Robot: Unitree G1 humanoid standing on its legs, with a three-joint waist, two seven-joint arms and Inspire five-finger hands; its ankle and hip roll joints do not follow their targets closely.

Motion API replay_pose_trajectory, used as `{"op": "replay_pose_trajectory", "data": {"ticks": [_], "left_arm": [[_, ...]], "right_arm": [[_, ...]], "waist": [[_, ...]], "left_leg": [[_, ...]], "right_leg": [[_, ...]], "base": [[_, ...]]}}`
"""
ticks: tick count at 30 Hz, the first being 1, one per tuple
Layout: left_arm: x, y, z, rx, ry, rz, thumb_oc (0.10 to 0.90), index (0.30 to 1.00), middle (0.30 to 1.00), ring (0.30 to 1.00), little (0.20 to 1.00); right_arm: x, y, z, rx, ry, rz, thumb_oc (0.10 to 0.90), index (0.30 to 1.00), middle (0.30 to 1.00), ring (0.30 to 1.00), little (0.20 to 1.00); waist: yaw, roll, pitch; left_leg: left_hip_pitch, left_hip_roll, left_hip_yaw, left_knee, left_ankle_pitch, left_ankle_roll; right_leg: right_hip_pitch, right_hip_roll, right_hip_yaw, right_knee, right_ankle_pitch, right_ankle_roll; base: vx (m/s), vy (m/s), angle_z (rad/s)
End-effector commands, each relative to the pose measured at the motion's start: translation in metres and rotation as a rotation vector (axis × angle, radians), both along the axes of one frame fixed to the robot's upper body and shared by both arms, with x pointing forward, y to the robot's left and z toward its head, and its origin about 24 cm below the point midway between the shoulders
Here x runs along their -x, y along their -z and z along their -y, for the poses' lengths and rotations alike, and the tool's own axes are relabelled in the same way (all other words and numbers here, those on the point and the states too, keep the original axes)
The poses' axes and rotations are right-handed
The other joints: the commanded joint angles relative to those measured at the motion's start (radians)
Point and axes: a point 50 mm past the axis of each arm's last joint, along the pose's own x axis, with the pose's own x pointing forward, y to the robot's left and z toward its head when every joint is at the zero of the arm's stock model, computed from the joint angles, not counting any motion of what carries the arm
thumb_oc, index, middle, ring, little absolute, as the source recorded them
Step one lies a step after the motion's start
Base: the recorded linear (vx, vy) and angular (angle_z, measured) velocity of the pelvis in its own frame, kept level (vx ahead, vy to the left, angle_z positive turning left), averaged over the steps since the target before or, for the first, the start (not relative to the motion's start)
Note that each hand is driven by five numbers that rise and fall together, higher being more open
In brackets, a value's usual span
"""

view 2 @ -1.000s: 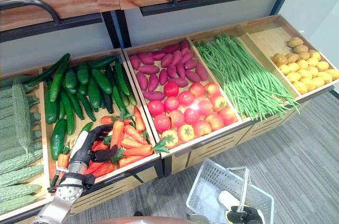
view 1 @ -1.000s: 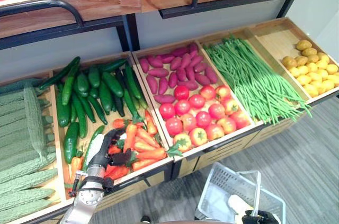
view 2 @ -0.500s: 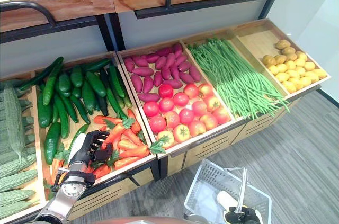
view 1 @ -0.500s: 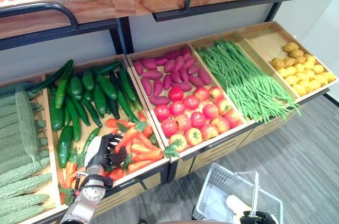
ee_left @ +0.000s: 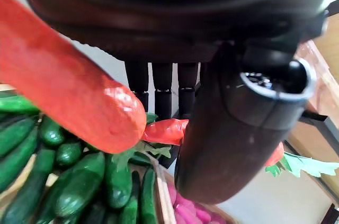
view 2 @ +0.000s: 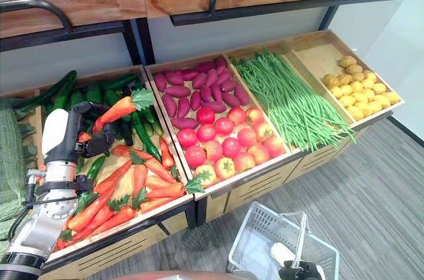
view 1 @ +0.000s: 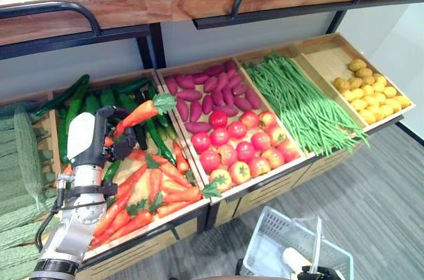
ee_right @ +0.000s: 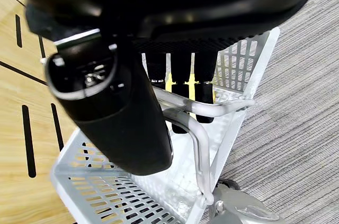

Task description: Get the vegetables into the basket

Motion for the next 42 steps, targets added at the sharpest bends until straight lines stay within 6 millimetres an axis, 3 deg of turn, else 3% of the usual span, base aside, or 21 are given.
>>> {"op": "replay_pose_trajectory", "data": {"ticks": [1,16,24,32,35,38,40,42], "left_arm": [[-0.007,-0.061,0.007,-0.1,0.137,0.225,0.4,0.3,0.3,0.3,0.3],[-0.002,-0.053,0.001,-0.088,0.138,0.164,0.4,0.3,0.3,0.3,0.3],[-0.007,-0.061,0.017,0.135,0.265,0.223,0.4,0.3,0.3,0.3,0.3],[-0.008,-0.067,0.022,0.113,0.314,0.211,0.4,0.3,0.3,0.3,0.3],[-0.009,-0.071,0.024,0.083,0.34,0.208,0.4,0.3,0.3,0.3,0.3],[-0.011,-0.077,0.027,0.04,0.372,0.205,0.4,0.3,0.3,0.3,0.3],[-0.013,-0.08,0.031,0.027,0.396,0.211,0.4,0.3,0.3,0.3,0.3],[-0.013,-0.08,0.03,0.028,0.394,0.215,0.4,0.3,0.3,0.3,0.3]], "right_arm": [[-0.026,-0.011,0.016,0.062,-0.041,0.086,0.4,0.3,0.3,0.3,0.3],[-0.022,-0.01,0.017,0.051,-0.027,0.085,0.4,0.3,0.3,0.3,0.3],[-0.021,-0.012,0.021,0.054,-0.013,0.099,0.4,0.3,0.3,0.3,0.3],[-0.012,-0.01,0.019,0.038,0.017,0.08,0.4,0.3,0.3,0.3,0.3],[-0.014,-0.01,0.019,0.035,0.016,0.088,0.4,0.3,0.3,0.3,0.3],[-0.012,-0.011,0.022,0.037,0.023,0.093,0.4,0.3,0.3,0.3,0.3],[-0.013,-0.012,0.024,0.043,0.043,0.102,0.4,0.3,0.3,0.3,0.3],[-0.015,-0.013,0.025,0.044,0.052,0.109,0.4,0.3,0.3,0.3,0.3]], "waist": [[-0.013,-0.035,-0.024],[-0.007,-0.037,-0.02],[-0.016,-0.049,-0.027],[-0.02,-0.064,-0.022],[-0.021,-0.076,-0.005],[-0.037,-0.084,0.019],[-0.056,-0.086,0.04],[-0.056,-0.082,0.041]], "left_leg": [[-0.04,0.056,-0.057,0.001,-0.003,-0.051],[-0.039,0.047,-0.068,0.001,-0.005,-0.046],[-0.02,0.037,-0.059,0.001,-0.014,-0.036],[-0.005,0.001,-0.047,0.01,-0.034,-0.011],[-0.023,-0.013,-0.038,0.075,-0.065,0.002],[-0.045,-0.033,-0.029,0.115,-0.085,0.016],[-0.056,-0.059,0.002,0.106,-0.082,0.027],[-0.063,-0.062,0.022,0.097,-0.073,0.029]], "right_leg": [[0.031,-0.128,-0.036,0.005,0.002,0.101],[0.038,-0.133,-0.039,0.005,0.001,0.105],[0.051,-0.141,-0.036,0.005,0.003,0.109],[0.051,-0.173,-0.022,0.015,0.029,0.126],[0.034,-0.19,0.001,0.048,0.042,0.13],[-0.004,-0.21,0.029,0.09,0.09,0.143],[-0.064,-0.232,0.066,0.081,0.216,0.167],[-0.09,-0.238,0.08,0.07,0.255,0.167]], "base": [[0.0,0.0,0.0],[0.0,0.0,0.0],[0.0,0.015,0.0],[0.0,0.076,-0.02],[-0.04,0.076,-0.1],[-0.09,0.117,-0.16],[-0.16,0.159,-0.24],[-0.13,0.07,-0.57]]}}
